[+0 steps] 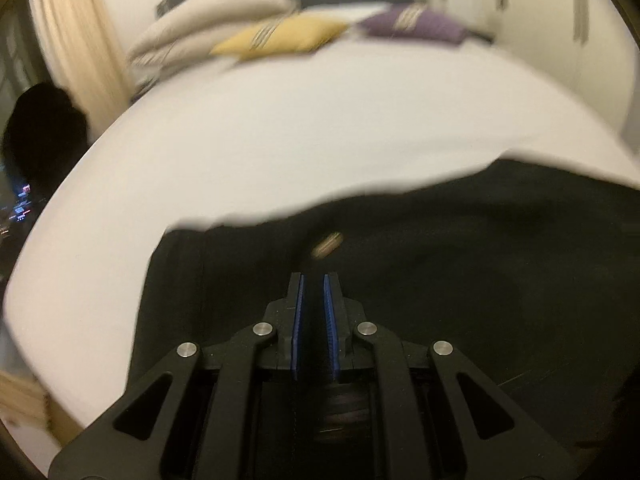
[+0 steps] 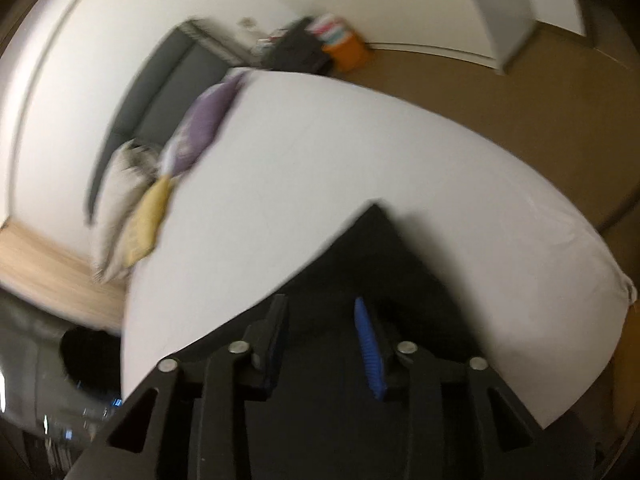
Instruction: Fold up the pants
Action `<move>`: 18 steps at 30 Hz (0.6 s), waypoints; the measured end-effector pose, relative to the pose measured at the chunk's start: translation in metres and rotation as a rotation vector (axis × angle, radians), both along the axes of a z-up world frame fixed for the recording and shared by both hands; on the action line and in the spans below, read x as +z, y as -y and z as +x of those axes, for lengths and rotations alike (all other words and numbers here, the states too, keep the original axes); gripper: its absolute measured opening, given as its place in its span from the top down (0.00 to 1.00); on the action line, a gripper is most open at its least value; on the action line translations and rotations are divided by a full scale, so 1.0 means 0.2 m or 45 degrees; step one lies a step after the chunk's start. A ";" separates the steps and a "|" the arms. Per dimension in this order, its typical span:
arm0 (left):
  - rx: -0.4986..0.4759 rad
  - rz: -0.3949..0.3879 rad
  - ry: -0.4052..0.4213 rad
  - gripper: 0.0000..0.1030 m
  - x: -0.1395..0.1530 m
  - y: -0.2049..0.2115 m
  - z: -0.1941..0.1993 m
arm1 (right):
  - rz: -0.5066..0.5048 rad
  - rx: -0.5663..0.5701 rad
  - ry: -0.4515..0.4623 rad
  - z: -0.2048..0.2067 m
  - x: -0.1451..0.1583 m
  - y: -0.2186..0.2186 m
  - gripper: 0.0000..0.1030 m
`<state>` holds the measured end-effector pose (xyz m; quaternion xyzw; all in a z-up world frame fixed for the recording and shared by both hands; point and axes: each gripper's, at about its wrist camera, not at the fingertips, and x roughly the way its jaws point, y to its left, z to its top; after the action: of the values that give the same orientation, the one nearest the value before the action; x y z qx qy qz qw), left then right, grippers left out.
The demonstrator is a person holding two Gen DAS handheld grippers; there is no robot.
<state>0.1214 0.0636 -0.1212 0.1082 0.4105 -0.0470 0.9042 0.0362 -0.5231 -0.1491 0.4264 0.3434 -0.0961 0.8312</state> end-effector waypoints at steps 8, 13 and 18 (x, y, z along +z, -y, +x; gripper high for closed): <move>-0.331 0.005 -0.202 0.90 -0.14 0.61 0.34 | 0.106 0.491 0.093 0.16 0.00 -0.51 0.57; -0.249 -0.031 -0.213 0.90 -0.21 0.56 0.37 | 0.137 0.696 0.107 0.49 0.02 -0.79 0.57; -0.103 0.025 -0.123 0.90 -0.11 0.47 0.25 | 0.236 0.900 0.047 0.89 -0.07 -1.10 0.57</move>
<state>0.1720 -0.0301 -0.1425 0.1313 0.4495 -0.0846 0.8795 0.2141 -0.3039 -0.1625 0.3566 0.4618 0.2365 0.7770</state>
